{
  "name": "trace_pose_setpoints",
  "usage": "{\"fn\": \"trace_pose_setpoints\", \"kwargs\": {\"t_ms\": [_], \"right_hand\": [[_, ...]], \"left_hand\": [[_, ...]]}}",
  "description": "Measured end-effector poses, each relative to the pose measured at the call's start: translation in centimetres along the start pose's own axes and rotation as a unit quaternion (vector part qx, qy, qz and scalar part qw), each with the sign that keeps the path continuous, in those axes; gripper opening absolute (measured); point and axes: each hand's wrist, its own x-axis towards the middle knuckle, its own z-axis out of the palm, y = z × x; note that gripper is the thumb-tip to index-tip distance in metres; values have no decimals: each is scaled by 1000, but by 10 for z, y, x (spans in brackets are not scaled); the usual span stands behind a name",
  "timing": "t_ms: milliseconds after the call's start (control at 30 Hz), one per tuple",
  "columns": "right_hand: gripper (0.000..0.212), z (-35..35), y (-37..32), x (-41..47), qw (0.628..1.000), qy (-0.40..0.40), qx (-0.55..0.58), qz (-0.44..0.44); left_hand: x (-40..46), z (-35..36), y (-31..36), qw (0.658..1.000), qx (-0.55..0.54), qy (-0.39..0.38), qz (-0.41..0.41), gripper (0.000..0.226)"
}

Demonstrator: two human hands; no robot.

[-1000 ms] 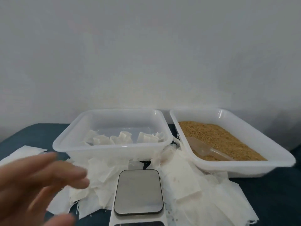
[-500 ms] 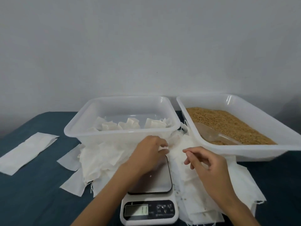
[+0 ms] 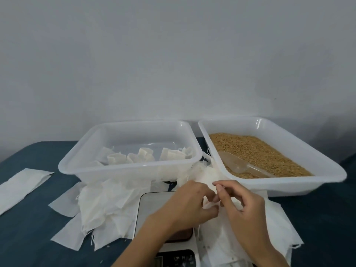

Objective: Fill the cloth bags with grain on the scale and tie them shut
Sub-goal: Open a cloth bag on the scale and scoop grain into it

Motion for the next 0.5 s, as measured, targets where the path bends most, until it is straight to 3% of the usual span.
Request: {"fn": "trace_pose_setpoints", "kwargs": {"t_ms": [67, 200, 367, 500], "right_hand": [[12, 0, -1, -1, 999, 30, -15, -21], [11, -2, 2, -2, 992, 93, -52, -74], [17, -2, 5, -1, 986, 120, -50, -105], [15, -1, 4, -3, 980, 126, -61, -139]], "left_hand": [[-4, 1, 0, 1000, -14, 7, 9, 10], [-6, 3, 3, 998, -5, 50, 33, 18], [-6, 4, 3, 998, -17, 44, 42, 19], [-7, 1, -1, 984, -86, 158, 1, 20]]}}
